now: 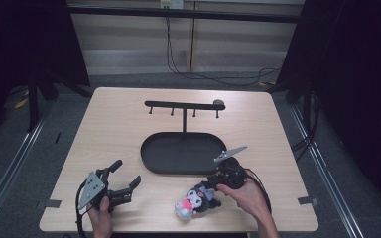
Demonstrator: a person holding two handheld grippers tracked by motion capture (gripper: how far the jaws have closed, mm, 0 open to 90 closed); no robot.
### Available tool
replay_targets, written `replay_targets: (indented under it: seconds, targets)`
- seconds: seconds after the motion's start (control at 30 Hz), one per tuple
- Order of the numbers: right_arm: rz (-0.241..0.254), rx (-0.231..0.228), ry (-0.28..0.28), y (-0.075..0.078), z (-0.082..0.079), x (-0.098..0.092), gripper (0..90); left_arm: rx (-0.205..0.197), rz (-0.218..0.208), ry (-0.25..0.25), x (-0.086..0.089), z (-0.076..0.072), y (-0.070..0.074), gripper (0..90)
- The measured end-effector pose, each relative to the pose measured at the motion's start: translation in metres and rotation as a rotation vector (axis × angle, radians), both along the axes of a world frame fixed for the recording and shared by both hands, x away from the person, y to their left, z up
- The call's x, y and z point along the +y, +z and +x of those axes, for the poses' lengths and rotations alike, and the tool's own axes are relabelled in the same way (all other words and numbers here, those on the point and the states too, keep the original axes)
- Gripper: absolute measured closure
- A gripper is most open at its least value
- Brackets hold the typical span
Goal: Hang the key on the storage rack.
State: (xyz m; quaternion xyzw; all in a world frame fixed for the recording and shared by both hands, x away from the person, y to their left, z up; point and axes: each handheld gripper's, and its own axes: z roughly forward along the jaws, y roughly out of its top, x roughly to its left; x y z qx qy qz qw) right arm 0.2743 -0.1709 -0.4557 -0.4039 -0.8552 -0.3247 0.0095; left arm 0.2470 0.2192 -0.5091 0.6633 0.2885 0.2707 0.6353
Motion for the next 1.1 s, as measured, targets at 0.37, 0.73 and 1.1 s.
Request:
replay_targets:
  seconds: [0.37,0.73,1.1]
  targets:
    - [-0.088,0.074,-0.042,-0.011,0.011,-0.002,69.7,0.001,-0.002,0.000,0.000,0.000,0.000,15.5]
    - [-0.212,0.064,-0.008,-0.019,0.015,0.010,74.1,0.001,-0.004,0.001,0.000,0.000,0.000,15.5]
    - [-0.364,0.011,0.041,-0.015,0.011,0.028,84.9,-0.003,0.007,-0.006,0.000,0.000,0.000,15.5]
